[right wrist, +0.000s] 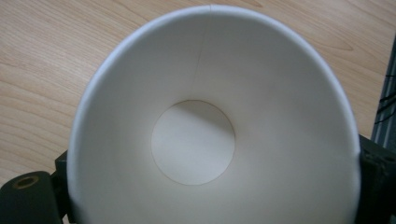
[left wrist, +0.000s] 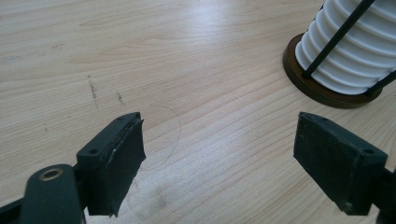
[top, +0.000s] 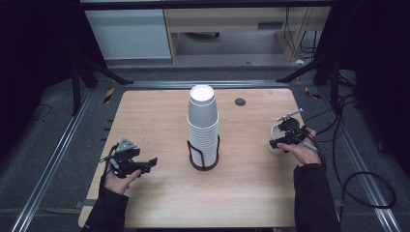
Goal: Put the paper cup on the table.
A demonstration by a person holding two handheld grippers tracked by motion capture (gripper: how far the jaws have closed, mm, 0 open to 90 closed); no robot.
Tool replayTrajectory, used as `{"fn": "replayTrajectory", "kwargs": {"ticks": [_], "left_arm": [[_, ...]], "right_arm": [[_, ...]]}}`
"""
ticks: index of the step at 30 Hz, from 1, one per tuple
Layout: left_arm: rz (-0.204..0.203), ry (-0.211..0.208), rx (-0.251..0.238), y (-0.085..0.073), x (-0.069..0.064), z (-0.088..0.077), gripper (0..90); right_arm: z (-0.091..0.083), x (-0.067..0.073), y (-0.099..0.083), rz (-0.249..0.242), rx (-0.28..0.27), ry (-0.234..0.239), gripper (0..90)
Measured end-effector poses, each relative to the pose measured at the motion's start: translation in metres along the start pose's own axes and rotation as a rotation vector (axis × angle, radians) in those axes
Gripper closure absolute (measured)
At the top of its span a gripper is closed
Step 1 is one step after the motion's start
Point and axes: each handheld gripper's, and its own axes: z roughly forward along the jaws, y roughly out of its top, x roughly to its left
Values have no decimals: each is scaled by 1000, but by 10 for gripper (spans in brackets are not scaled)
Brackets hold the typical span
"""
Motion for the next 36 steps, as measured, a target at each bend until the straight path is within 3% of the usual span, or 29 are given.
{"fn": "replayTrajectory", "kwargs": {"ticks": [7,22,30,36], "left_arm": [[0,-2,1,0,1,0,155],[6,-6,7,-1,0,1,156],[7,-7,7,-1,0,1,155],[9,-9,9,-1,0,1,155]], "right_arm": [[6,1,0,-11,32,7,84],[8,2,1,-18,31,24,55],[5,4,2,-24,6,34,26],[-2,3,3,-11,-42,36,18]]}}
